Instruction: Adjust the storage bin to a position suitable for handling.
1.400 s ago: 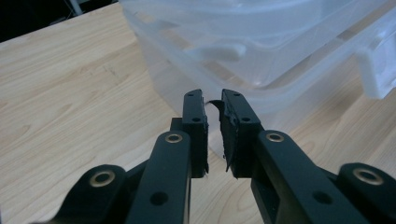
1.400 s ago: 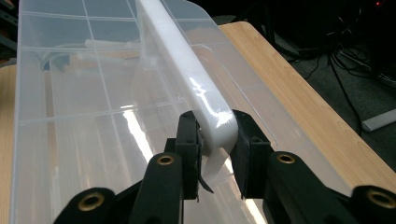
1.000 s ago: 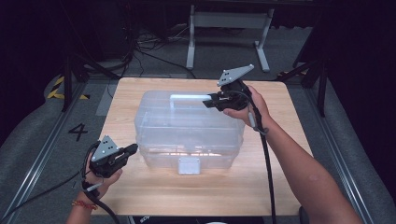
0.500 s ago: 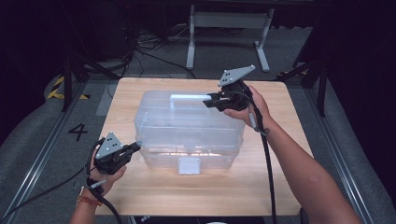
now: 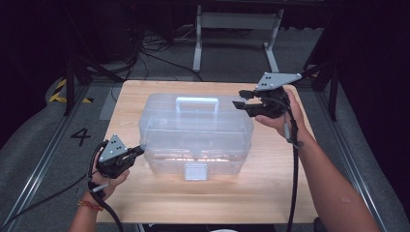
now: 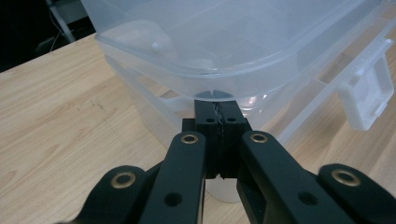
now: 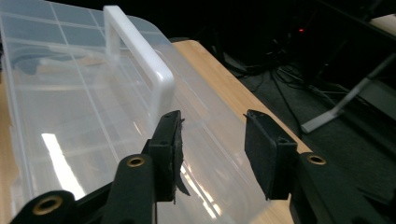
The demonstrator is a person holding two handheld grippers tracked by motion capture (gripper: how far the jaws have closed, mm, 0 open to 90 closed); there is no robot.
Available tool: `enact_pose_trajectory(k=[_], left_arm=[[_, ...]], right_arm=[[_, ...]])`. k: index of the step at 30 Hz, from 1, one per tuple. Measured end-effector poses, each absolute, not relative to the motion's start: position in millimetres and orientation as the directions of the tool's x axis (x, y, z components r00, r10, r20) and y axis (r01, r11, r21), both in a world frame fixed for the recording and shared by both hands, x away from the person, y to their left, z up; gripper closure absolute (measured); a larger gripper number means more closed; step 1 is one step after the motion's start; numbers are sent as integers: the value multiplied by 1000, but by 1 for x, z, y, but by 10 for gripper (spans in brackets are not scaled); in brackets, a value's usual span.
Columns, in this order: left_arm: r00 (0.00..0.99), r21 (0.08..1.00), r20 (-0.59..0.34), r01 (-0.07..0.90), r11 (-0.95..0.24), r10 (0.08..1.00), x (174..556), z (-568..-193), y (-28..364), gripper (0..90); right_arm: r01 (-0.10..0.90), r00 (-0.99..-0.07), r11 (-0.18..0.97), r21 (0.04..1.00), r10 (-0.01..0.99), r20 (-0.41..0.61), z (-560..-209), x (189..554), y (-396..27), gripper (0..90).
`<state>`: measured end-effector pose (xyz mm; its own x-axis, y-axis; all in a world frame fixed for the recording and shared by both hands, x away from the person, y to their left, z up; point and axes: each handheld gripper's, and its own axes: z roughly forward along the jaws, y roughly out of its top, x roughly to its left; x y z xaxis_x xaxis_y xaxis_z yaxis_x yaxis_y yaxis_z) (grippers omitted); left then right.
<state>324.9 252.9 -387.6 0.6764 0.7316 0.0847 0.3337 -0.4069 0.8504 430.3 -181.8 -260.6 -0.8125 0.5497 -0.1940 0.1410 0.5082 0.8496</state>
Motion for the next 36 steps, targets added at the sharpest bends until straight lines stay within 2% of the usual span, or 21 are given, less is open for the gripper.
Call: enact_pose_trajectory(k=[4, 9, 20, 29, 36], left_arm=[[678, 855, 89, 324, -405, 729, 326, -384, 253, 900], [682, 861, 94, 310, -402, 726, 329, -378, 254, 900], [694, 853, 112, 300, -428, 711, 334, -367, 255, 900], [698, 847, 117, 301, -439, 706, 337, -362, 255, 900], [698, 846, 127, 295, -445, 705, 339, -359, 256, 900]], right_arm=[[137, -793, 502, 854, 573, -209, -263, 424, -200, 538], [172, -756, 473, 864, 625, -192, -275, 416, -231, 447], [208, -748, 480, 852, 639, -178, -313, 402, -260, 386], [207, -778, 477, 854, 610, -152, -348, 398, -257, 326], [195, -788, 481, 855, 596, -155, -362, 397, -247, 315]])
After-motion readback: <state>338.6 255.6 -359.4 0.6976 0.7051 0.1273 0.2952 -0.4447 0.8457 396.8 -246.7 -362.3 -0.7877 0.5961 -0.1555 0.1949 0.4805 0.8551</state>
